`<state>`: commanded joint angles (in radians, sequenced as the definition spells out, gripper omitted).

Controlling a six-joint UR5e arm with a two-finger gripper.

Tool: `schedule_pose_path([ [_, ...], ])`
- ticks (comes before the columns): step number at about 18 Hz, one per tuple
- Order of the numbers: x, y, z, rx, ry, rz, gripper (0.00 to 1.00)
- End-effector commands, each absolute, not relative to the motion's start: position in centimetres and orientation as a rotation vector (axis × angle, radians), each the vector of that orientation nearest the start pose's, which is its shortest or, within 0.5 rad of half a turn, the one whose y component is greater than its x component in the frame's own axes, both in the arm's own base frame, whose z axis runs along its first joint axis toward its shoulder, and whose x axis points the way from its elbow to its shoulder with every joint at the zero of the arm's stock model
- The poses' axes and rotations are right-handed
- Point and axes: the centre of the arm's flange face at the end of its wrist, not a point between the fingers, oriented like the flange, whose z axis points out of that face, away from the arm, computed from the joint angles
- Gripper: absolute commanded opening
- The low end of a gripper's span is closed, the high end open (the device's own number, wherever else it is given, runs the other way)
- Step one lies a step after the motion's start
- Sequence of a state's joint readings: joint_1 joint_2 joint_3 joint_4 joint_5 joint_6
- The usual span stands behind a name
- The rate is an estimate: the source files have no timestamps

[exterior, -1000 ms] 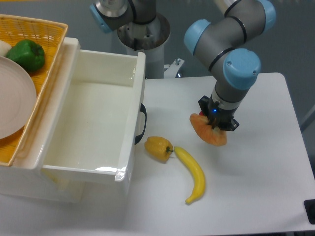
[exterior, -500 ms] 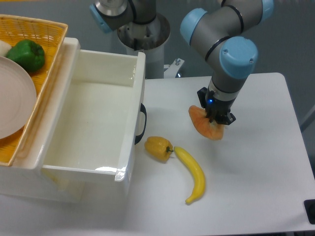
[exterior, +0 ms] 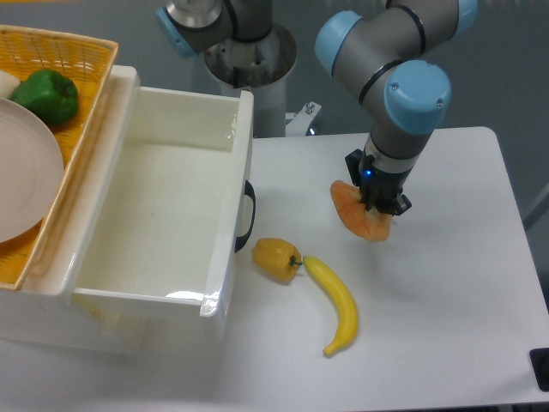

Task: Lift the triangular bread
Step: 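Hold the bread slice raised above the table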

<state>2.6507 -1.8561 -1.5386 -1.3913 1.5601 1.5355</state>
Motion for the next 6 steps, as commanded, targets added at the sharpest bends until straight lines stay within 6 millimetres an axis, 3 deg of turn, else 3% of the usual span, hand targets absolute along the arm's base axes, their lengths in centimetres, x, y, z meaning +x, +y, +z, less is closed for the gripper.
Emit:
schedule_pose_path([
  [6,-45.54,39.78,36.27,-3.068,0.713,-0.126,0.10],
])
